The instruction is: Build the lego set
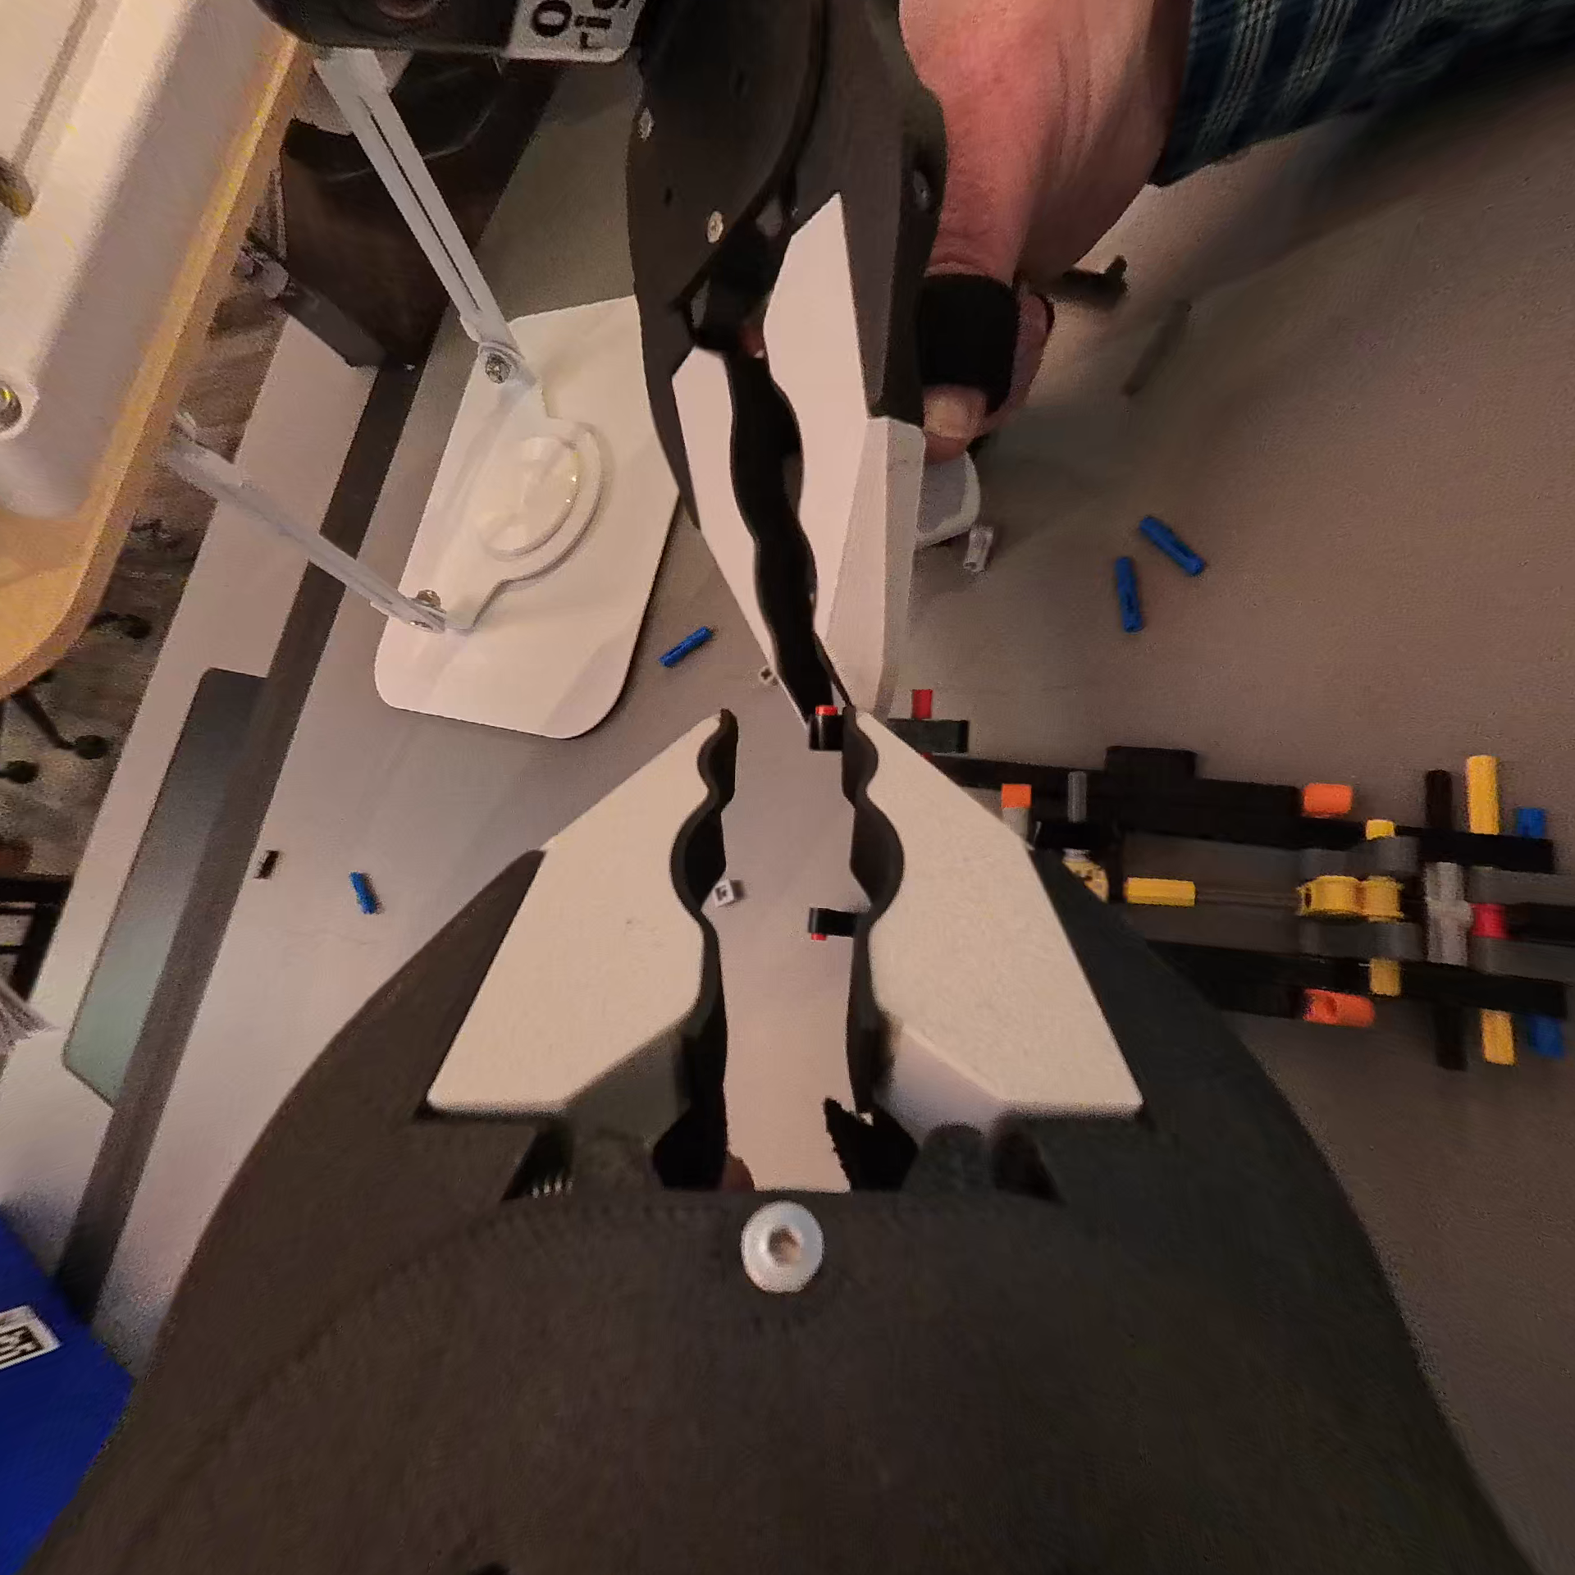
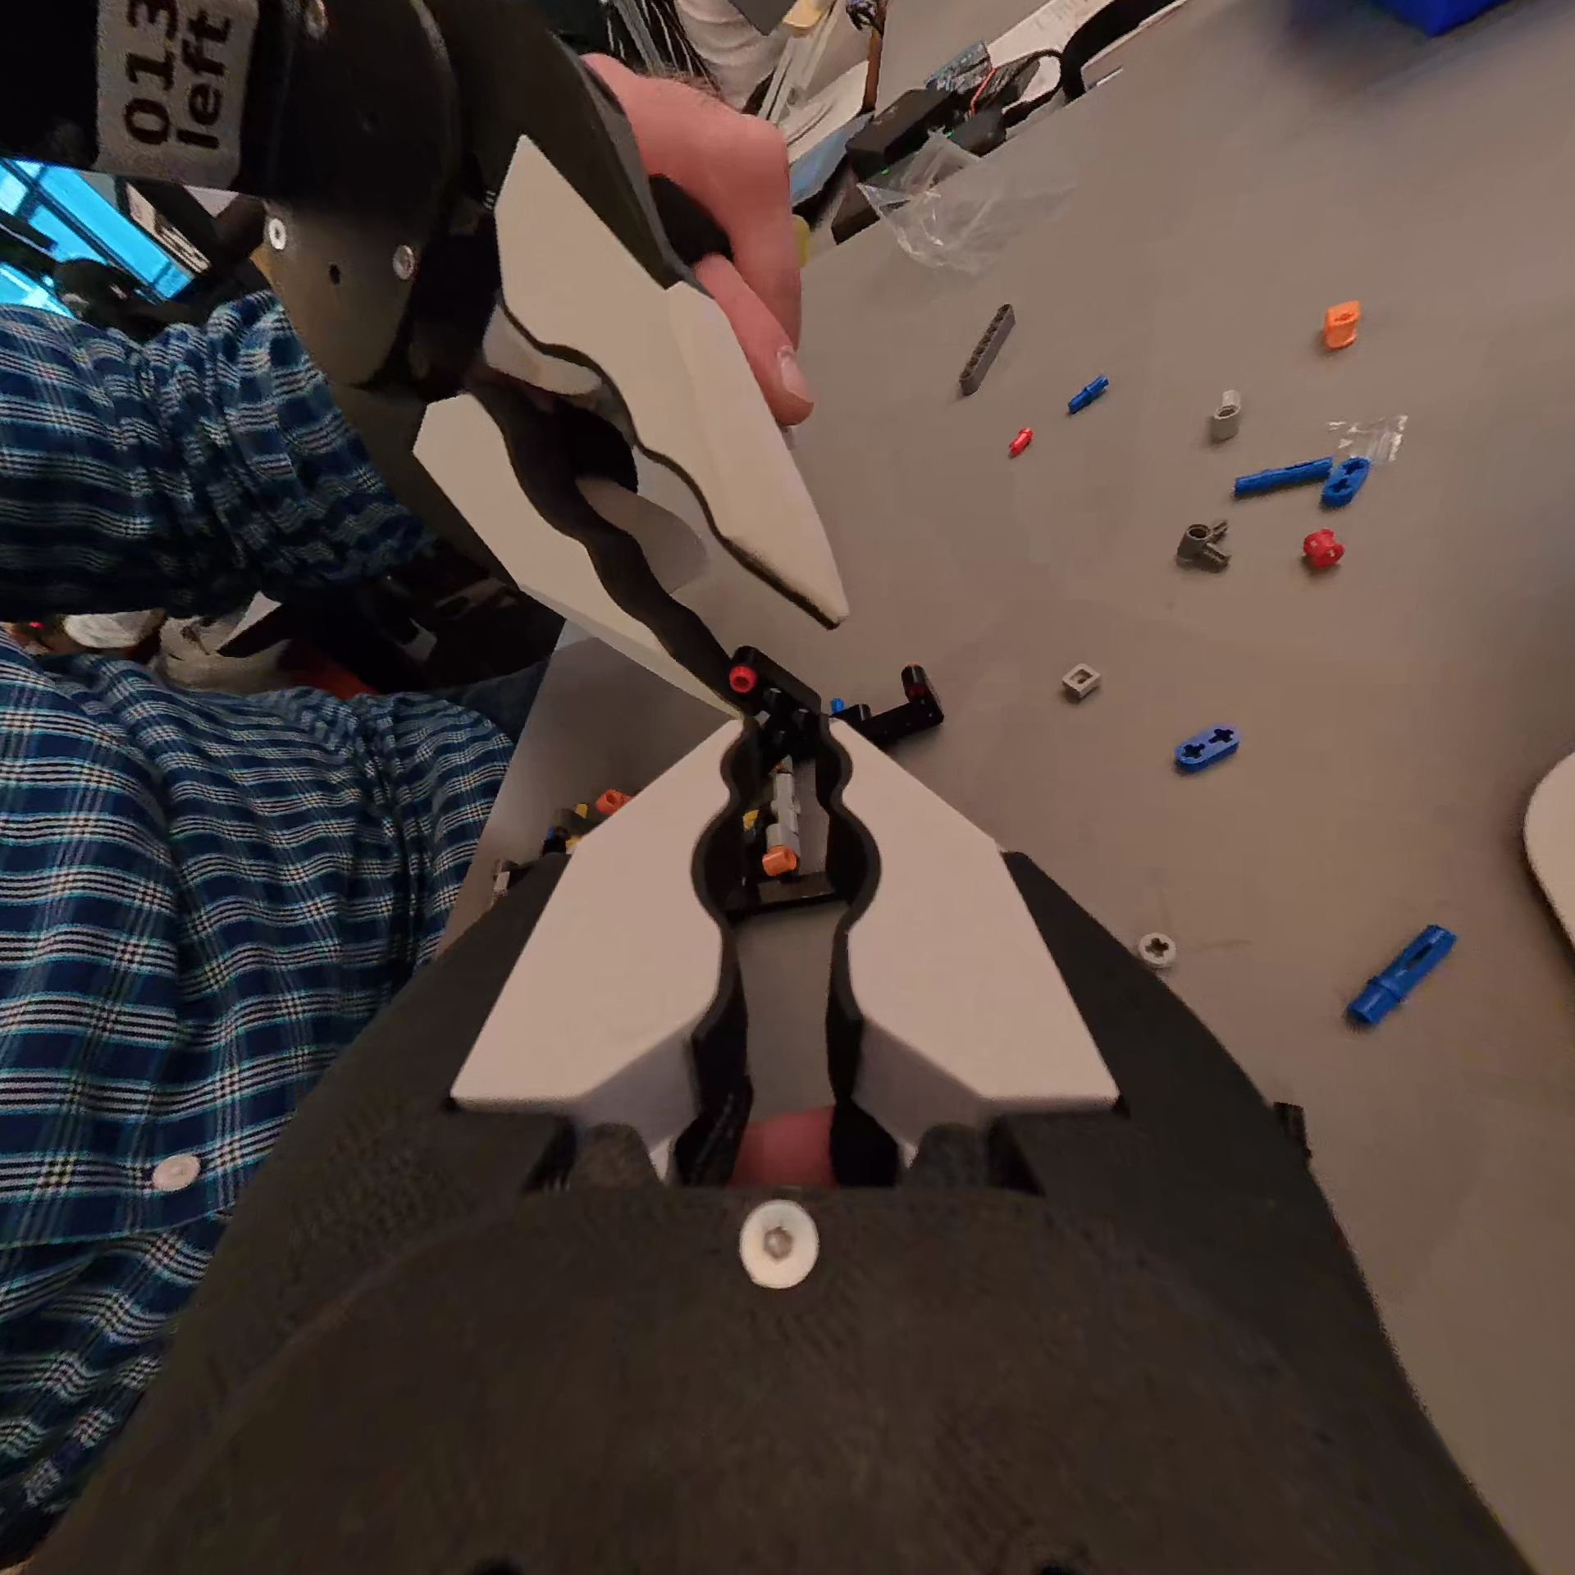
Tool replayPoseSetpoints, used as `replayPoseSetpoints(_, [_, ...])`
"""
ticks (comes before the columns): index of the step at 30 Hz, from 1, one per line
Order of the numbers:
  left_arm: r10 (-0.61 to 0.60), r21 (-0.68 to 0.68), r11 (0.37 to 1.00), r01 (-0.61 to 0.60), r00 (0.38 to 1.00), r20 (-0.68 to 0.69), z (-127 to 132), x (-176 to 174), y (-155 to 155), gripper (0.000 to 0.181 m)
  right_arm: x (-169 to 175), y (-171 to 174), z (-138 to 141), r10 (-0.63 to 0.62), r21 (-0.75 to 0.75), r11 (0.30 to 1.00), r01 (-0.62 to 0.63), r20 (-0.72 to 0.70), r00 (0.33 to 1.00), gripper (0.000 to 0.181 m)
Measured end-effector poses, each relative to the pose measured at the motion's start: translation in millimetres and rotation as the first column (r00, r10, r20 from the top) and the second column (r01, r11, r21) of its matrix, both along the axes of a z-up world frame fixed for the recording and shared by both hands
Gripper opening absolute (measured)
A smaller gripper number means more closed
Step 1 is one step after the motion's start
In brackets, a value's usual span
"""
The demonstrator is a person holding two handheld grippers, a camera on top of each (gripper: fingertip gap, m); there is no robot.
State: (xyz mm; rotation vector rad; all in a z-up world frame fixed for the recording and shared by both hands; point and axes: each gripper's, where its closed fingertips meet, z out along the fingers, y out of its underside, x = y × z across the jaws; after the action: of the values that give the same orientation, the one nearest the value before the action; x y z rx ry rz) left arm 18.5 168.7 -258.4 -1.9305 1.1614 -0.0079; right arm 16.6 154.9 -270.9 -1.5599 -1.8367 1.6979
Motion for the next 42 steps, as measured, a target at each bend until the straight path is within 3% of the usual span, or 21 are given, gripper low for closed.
replayPoseSetpoints(10, [0.018,-0.087,0.996,-0.014,0.999,0.040,-3.2,-3.4,-3.0,0.025,-1.5,9.9,-3.5,-0.051,0.082,0.995,0.052,-0.005,0.999,0.005])
replayPoseSetpoints(18, [0.198,-0.190,0.963,-0.190,0.980,0.025,-19.9,-33.7,-28.7,0.024,-15.0,7.8,-31.2,-0.111,0.110,0.989,0.098,0.116,0.987,0.005])
replayPoseSetpoints(23, [0.235,-0.229,0.948,-0.221,0.971,0.035,-38.8,-36.6,-43.3,0.025,-21.3,16.0,-51.0,-0.174,0.252,0.960,0.123,0.190,0.966,0.005])
replayPoseSetpoints(34, [0.302,-0.270,0.924,-0.271,0.950,0.076,-50.6,-41.1,-50.3,0.027,-13.4,30.7,-67.2,-0.165,0.368,0.928,0.058,0.267,0.949,0.011])
replayPoseSetpoints(42, [0.341,-0.289,0.910,-0.297,0.933,0.115,-54.9,-38.9,-47.6,0.028,-13.7,37.6,-52.8,-0.078,0.507,0.861,-0.029,0.187,0.979,0.019])
